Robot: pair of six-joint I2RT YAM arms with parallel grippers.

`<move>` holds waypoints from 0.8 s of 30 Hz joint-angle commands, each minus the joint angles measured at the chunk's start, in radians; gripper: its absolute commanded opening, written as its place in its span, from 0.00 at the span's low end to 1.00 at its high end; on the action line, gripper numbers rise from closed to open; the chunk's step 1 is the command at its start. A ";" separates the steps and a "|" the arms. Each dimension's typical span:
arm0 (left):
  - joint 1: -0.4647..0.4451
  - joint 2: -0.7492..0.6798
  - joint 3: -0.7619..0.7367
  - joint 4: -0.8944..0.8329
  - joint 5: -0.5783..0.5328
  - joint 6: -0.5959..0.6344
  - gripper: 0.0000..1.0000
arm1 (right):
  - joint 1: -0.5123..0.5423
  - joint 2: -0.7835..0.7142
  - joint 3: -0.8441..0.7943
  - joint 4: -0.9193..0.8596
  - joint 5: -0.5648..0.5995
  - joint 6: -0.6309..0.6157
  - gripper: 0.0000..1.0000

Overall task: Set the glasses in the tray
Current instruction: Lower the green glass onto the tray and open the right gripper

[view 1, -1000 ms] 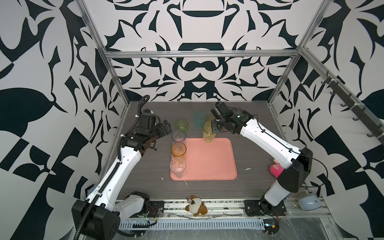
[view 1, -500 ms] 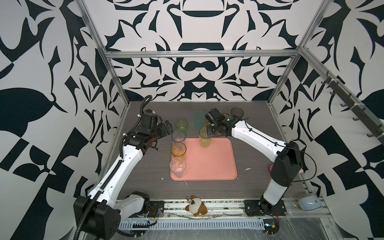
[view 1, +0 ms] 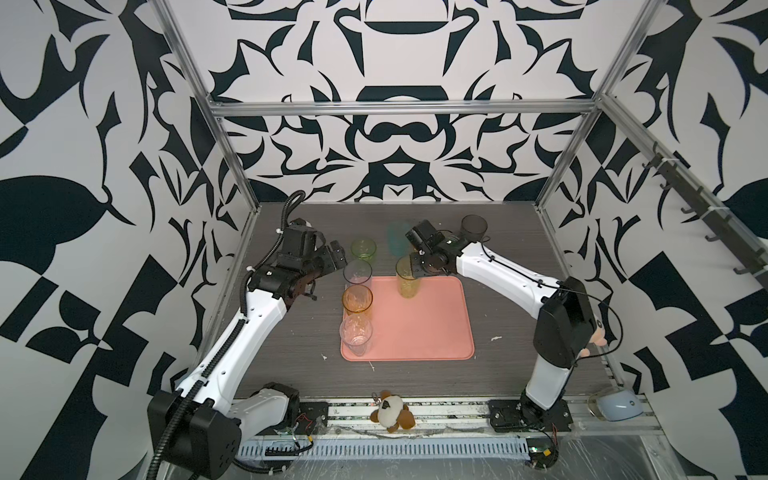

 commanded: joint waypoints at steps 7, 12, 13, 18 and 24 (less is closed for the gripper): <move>-0.006 0.009 -0.009 0.013 -0.001 -0.014 0.99 | 0.006 0.004 0.000 0.036 -0.001 0.015 0.03; -0.007 0.012 -0.010 0.013 -0.001 -0.015 0.99 | 0.006 -0.002 0.002 0.033 -0.001 0.017 0.16; -0.007 0.012 -0.010 0.013 -0.001 -0.016 1.00 | 0.006 -0.003 0.002 0.032 0.000 0.018 0.18; -0.008 0.011 -0.007 0.012 -0.001 -0.015 0.99 | 0.006 -0.011 0.012 0.018 0.002 0.018 0.30; -0.009 0.013 0.010 0.002 -0.001 -0.017 0.99 | 0.006 -0.036 0.027 0.009 0.005 0.017 0.34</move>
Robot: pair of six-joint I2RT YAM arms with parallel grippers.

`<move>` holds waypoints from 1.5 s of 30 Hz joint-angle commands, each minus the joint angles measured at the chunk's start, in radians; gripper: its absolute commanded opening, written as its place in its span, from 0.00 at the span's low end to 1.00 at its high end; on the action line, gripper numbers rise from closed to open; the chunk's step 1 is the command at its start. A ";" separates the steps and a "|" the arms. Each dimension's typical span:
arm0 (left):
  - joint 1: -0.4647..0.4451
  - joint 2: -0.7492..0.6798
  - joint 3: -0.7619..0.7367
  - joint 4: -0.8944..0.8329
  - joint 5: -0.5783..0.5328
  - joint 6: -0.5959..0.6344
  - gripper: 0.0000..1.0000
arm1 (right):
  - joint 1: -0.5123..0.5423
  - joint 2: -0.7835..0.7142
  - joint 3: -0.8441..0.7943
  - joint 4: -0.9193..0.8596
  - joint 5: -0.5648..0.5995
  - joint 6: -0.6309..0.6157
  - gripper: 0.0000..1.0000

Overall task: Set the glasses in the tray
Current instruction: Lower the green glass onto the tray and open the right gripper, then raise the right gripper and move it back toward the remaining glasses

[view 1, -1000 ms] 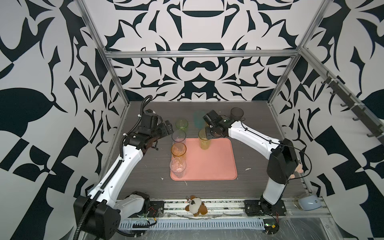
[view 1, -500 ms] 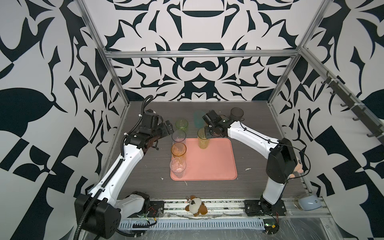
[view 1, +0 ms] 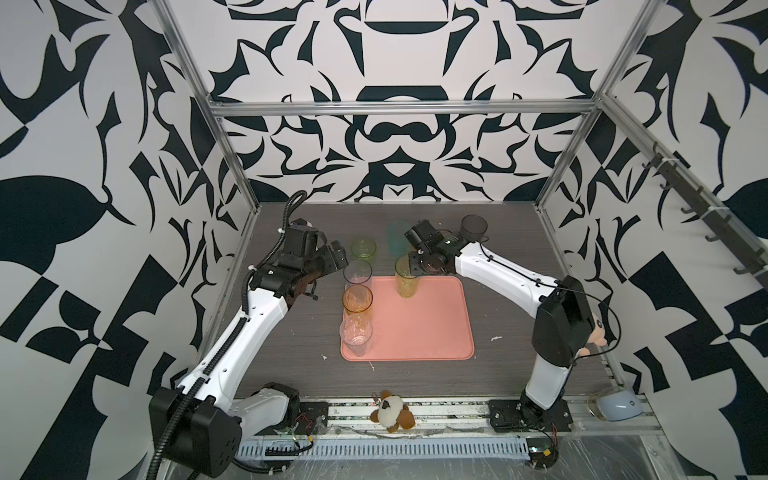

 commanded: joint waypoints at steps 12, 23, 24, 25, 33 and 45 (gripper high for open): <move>-0.003 -0.021 0.054 -0.051 -0.035 0.019 1.00 | 0.005 -0.128 0.108 -0.048 0.088 -0.055 0.47; -0.002 -0.058 0.053 -0.057 -0.009 0.016 1.00 | -0.011 -0.130 0.206 0.007 0.195 -0.196 0.52; -0.003 -0.063 0.050 -0.054 -0.006 0.018 1.00 | -0.017 -0.124 0.217 0.018 0.201 -0.209 0.53; -0.003 -0.064 0.050 -0.049 -0.003 0.018 1.00 | -0.021 -0.118 0.222 0.031 0.206 -0.222 0.54; -0.002 -0.082 0.042 -0.027 -0.005 0.029 0.99 | -0.073 -0.016 0.328 0.084 0.198 -0.278 0.55; -0.003 -0.101 0.027 -0.022 -0.074 0.080 0.99 | -0.129 0.217 0.606 0.005 0.129 -0.298 0.55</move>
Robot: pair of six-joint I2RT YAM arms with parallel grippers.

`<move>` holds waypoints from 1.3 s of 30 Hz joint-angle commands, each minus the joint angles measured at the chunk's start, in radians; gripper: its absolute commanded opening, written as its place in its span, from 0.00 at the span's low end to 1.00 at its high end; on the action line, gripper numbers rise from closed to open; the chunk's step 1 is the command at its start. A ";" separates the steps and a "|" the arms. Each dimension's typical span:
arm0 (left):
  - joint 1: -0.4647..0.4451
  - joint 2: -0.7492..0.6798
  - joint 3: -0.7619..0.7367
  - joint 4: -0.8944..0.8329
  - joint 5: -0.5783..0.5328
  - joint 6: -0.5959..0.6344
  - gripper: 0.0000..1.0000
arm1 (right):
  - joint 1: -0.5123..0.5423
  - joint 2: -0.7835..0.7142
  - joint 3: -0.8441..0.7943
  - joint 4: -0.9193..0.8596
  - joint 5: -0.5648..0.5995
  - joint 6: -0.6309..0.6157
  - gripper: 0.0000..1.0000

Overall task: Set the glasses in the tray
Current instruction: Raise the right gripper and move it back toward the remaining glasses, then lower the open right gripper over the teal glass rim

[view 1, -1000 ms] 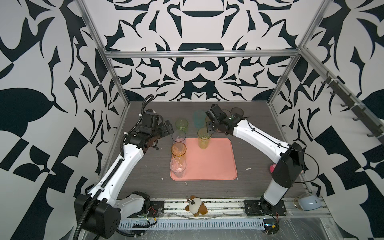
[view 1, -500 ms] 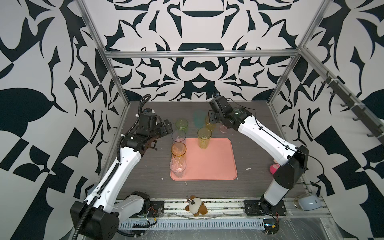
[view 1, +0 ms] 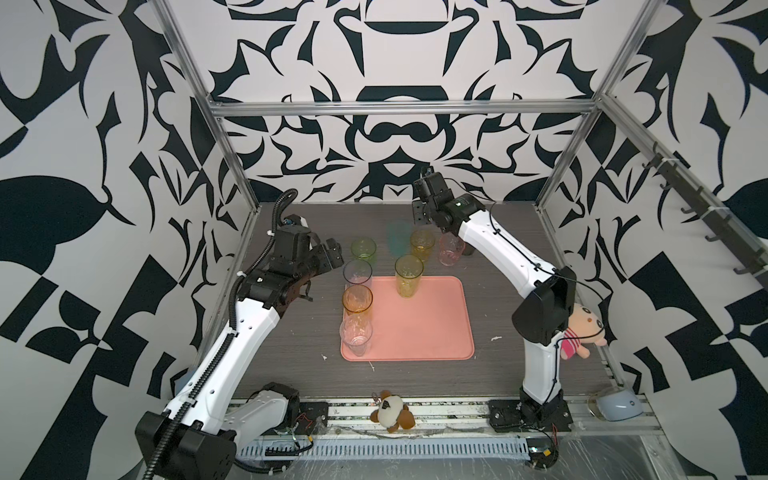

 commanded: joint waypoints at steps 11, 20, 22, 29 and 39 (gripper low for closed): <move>-0.003 -0.026 -0.014 0.004 -0.052 0.044 1.00 | -0.033 0.180 0.269 -0.064 -0.086 0.004 0.55; -0.003 -0.011 -0.017 0.002 -0.050 0.044 1.00 | -0.050 0.275 0.341 -0.088 -0.137 0.029 0.55; -0.003 -0.008 -0.017 0.004 -0.048 0.042 0.99 | -0.052 0.288 0.340 -0.089 -0.149 0.036 0.54; -0.003 0.001 -0.020 0.003 -0.038 0.035 0.99 | -0.057 0.338 0.362 -0.092 -0.182 0.047 0.54; -0.002 -0.001 -0.028 0.002 -0.032 0.032 0.99 | -0.061 0.406 0.414 -0.108 -0.240 0.065 0.53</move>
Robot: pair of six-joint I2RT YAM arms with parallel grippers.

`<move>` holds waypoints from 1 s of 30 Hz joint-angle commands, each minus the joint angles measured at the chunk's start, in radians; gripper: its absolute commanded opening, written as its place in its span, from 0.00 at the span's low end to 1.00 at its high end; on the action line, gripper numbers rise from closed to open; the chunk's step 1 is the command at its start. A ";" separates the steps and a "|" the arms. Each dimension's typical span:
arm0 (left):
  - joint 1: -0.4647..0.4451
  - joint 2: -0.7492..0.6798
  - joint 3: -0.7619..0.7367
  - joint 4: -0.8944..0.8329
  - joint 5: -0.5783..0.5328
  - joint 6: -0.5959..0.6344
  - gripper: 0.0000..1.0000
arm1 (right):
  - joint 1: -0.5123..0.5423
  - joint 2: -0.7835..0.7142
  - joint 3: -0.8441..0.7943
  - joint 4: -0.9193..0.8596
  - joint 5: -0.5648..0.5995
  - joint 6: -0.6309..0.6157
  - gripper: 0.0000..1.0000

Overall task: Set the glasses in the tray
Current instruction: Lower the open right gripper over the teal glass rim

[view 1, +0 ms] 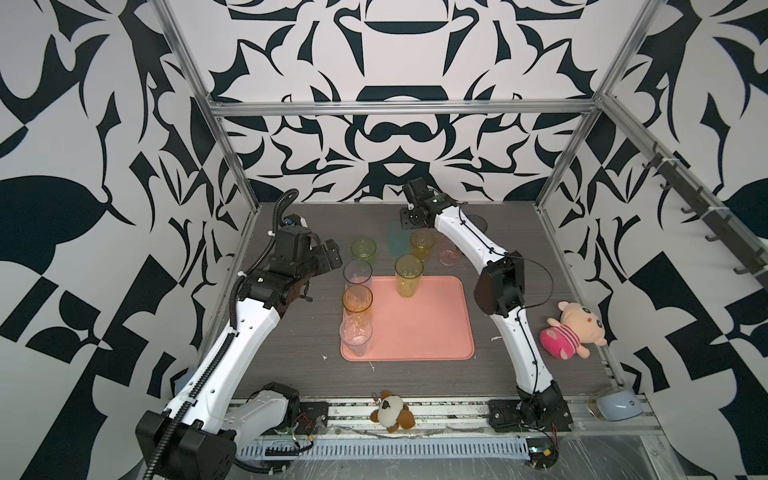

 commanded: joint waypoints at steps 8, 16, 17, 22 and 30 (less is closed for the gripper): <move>-0.003 -0.007 -0.029 0.004 0.007 -0.006 0.99 | -0.003 0.009 0.058 0.012 -0.041 0.030 0.46; -0.003 -0.006 -0.035 0.009 0.005 -0.008 0.99 | -0.005 0.042 0.071 0.015 -0.054 0.031 0.38; -0.003 -0.006 -0.036 0.009 0.008 -0.008 0.99 | -0.005 0.045 0.071 0.014 -0.054 0.033 0.37; -0.003 -0.006 -0.030 0.003 0.014 -0.009 0.99 | -0.004 0.054 0.073 0.018 -0.060 0.038 0.33; -0.003 -0.010 -0.036 0.006 0.013 -0.012 1.00 | -0.007 0.056 0.071 0.017 -0.074 0.039 0.17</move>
